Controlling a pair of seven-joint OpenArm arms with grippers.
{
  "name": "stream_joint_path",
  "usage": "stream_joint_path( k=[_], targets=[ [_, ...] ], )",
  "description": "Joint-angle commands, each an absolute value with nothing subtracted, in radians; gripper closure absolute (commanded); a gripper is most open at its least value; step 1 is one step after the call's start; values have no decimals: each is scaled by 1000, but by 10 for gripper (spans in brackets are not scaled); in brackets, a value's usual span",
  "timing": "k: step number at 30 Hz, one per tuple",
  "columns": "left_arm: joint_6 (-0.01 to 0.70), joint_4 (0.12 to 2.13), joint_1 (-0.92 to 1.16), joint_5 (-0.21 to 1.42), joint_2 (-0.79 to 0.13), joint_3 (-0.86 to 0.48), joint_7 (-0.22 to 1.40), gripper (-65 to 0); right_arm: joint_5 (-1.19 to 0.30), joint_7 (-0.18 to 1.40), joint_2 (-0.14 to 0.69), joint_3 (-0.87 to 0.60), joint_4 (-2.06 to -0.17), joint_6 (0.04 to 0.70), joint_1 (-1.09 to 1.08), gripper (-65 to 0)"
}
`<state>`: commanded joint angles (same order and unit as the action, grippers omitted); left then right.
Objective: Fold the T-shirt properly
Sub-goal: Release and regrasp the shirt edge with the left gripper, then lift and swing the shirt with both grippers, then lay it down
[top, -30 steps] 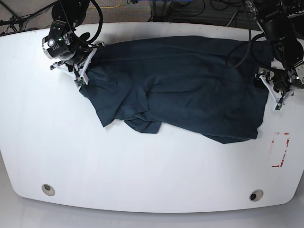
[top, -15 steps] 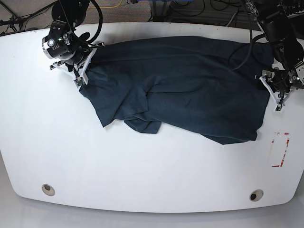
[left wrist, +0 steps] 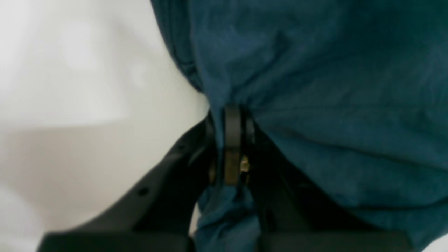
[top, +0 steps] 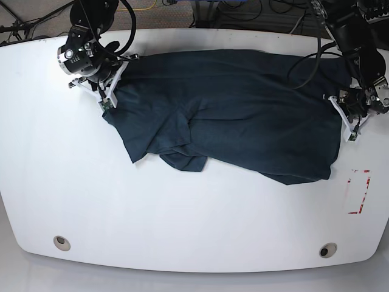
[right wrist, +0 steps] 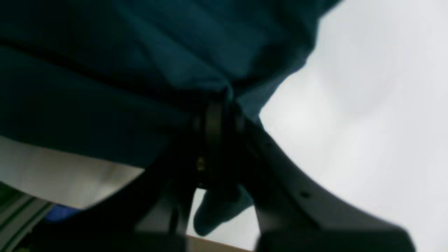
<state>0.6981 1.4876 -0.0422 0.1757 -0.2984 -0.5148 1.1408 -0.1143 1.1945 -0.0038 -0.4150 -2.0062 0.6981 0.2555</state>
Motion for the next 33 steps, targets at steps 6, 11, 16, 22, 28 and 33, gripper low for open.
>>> stream_joint_path(
  k=[6,11,16,22,28,33],
  targets=[
    [698,1656,-24,179,-297,-513,1194,0,-114,1194,-7,-414,-2003,698,239,-30],
    [698,1808,36,179,-294,-512,1196,0,-114,1199,-7,-414,-1991,698,220,-30],
    [698,1933,44,179,-294,-513,1205,0,-113,1199,-1,-420,-1963,698,203,-30],
    [698,1992,10,180,-298,-527,1248,0,-116,1198,13,-438,-1959,698,182,-30],
    [698,1991,-85,179,-292,-552,1248,0,-114,1198,44,-443,-1959,698,91,-30],
    [698,1989,-208,174,-286,-519,1250,0,-114,1201,73,-441,-1959,698,-16,-30]
  ],
)
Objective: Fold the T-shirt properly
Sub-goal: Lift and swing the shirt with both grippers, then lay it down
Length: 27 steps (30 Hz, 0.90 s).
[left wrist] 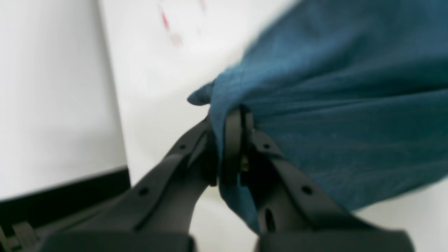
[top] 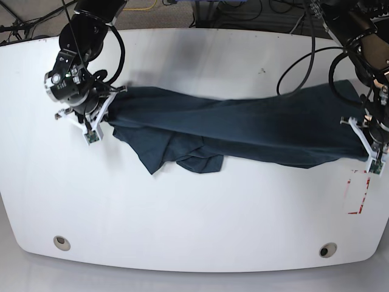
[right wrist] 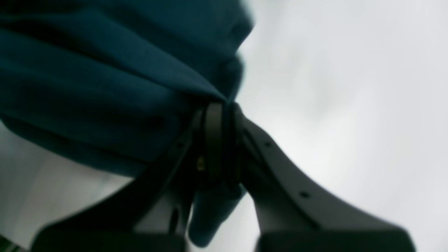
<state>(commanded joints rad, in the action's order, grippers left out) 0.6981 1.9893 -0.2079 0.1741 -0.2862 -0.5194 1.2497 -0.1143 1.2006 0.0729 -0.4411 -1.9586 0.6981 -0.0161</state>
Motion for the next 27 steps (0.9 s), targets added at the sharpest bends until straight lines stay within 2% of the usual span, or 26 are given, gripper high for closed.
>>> stream_joint_path(
  k=[10,19,27],
  targets=[
    [698,1988,-472,173,-271,-444,1351,0,-116,1236,136,-437,-1959,698,-219,-30],
    [698,1986,-642,176,-269,-371,1353,0,-122,1237,200,-432,-1957,698,-400,-32],
    [654,1960,-806,174,-206,-321,1353,0,-114,1239,302,-325,-1916,698,-622,-32]
  ],
)
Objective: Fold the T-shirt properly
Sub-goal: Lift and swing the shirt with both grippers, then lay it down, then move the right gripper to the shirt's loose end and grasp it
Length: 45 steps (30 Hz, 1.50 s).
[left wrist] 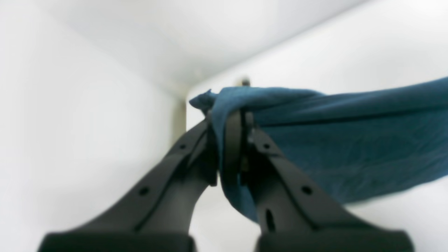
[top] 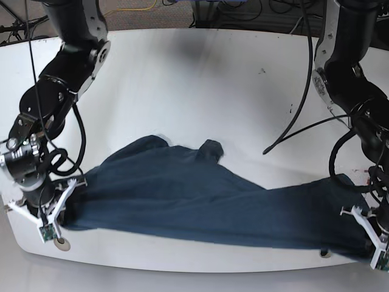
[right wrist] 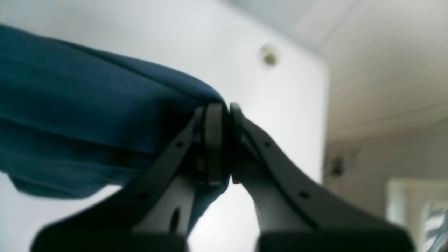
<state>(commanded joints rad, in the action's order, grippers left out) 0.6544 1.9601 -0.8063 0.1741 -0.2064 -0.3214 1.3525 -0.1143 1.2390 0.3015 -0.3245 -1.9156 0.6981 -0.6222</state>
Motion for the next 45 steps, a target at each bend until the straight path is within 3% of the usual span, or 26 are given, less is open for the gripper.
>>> stream_joint_path(
  k=[12,21,34,40,42,45],
  targets=[
    [639,1862,-840,174,-163,-323,1351,0,-122,1285,443,-265,-1870,698,-773,-32],
    [645,1860,-671,177,-170,-328,1351,0,-120,1326,438,-331,-1972,698,-570,-30],
    [648,1888,-349,179,-228,-390,1349,0,-113,1260,217,-437,-1972,698,-262,-30],
    [688,1890,-271,179,-265,-440,1349,0,-116,1202,133,-430,-1836,698,-246,-35],
    [698,1890,-248,179,-283,-440,1349,0,-116,1191,105,-430,-1776,698,-269,-51],
    [698,1891,-220,176,-305,-441,1349,0,-113,1164,65,-432,-1664,698,-308,-141]
  ],
)
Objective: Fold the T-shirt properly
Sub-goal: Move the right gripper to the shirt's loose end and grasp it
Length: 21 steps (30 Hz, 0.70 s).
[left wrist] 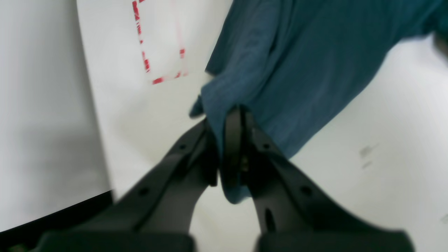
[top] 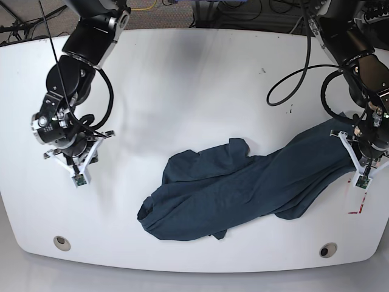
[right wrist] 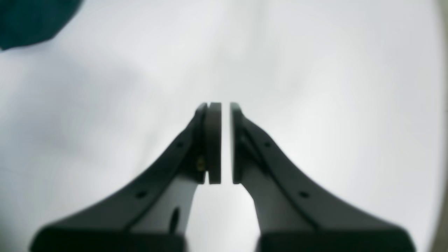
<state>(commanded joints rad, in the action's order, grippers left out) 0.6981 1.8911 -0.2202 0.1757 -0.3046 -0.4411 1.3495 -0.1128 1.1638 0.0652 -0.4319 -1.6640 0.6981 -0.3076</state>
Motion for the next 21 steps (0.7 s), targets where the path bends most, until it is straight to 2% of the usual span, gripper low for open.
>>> stream_joint_path(
  k=[3,5,10,14,21],
  targets=[
    [698,1894,-199,176,-317,-441,1349,0,-113,1122,39,-433,-1569,698,-337,-255],
    [698,1894,-179,176,-337,-443,1349,0,-120,1096,25,-433,-1492,698,-358,-358],
    [698,1893,-168,176,-349,-479,1349,0,-120,1046,-24,-433,-1345,698,-409,-477],
    [698,1891,-168,174,-351,-499,1349,0,-120,1006,-48,-433,-1248,698,-432,-498],
    [698,1891,-168,174,-351,-510,1349,0,-120,929,-94,-433,-1132,698,-447,-498]
  ],
)
